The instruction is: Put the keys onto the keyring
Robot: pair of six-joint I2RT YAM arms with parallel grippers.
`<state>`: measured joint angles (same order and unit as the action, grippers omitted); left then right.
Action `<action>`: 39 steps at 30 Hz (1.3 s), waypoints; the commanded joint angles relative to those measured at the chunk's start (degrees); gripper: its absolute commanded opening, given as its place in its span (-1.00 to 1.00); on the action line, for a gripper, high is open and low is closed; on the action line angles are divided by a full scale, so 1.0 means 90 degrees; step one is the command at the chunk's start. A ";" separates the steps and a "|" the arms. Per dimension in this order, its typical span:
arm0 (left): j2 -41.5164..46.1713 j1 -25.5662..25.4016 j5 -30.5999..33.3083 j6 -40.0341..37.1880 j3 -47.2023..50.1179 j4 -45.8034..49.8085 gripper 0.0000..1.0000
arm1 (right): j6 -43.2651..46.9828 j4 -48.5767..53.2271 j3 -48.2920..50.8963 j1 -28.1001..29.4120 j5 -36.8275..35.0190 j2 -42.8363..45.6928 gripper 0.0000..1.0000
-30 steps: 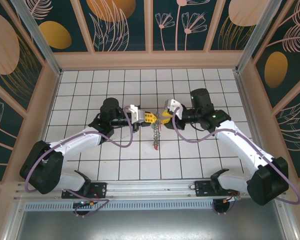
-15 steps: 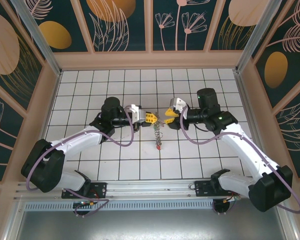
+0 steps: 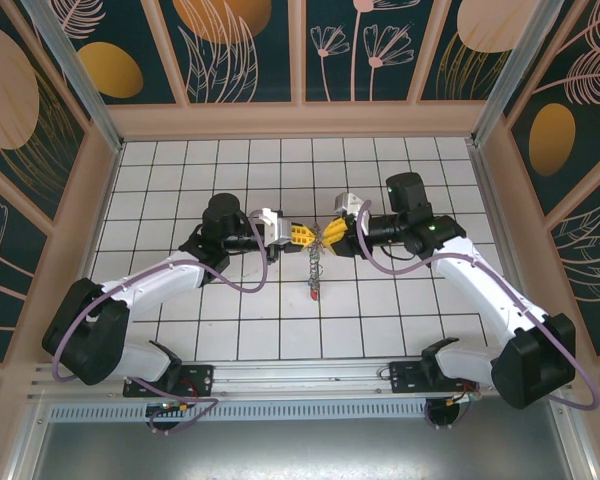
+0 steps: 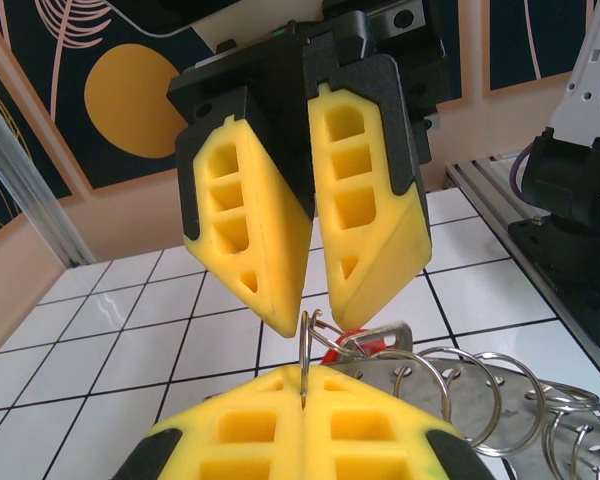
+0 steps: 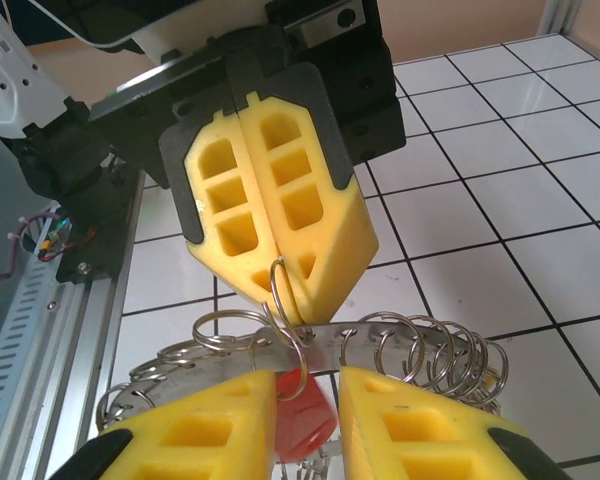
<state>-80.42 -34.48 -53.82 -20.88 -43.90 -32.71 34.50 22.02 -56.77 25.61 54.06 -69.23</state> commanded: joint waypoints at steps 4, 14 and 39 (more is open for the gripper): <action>-0.0071 -0.0051 -0.0222 -0.0102 -0.0209 -0.0221 -1.00 | -0.0075 0.0165 -0.0225 0.0094 0.0350 -0.0103 -0.54; -0.0084 -0.0105 -0.0127 0.0004 -0.0191 -0.0506 -1.00 | -0.0286 0.0205 -0.0205 0.0095 0.0299 -0.0227 -1.00; -0.0178 -0.0284 0.0041 0.0458 -0.0005 -0.1341 -1.00 | -0.0564 0.0064 -0.0108 0.0218 0.0281 -0.0455 -0.95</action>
<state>-81.89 -35.51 -52.73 -18.31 -43.13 -36.29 30.89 24.14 -57.39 26.04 55.00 -72.07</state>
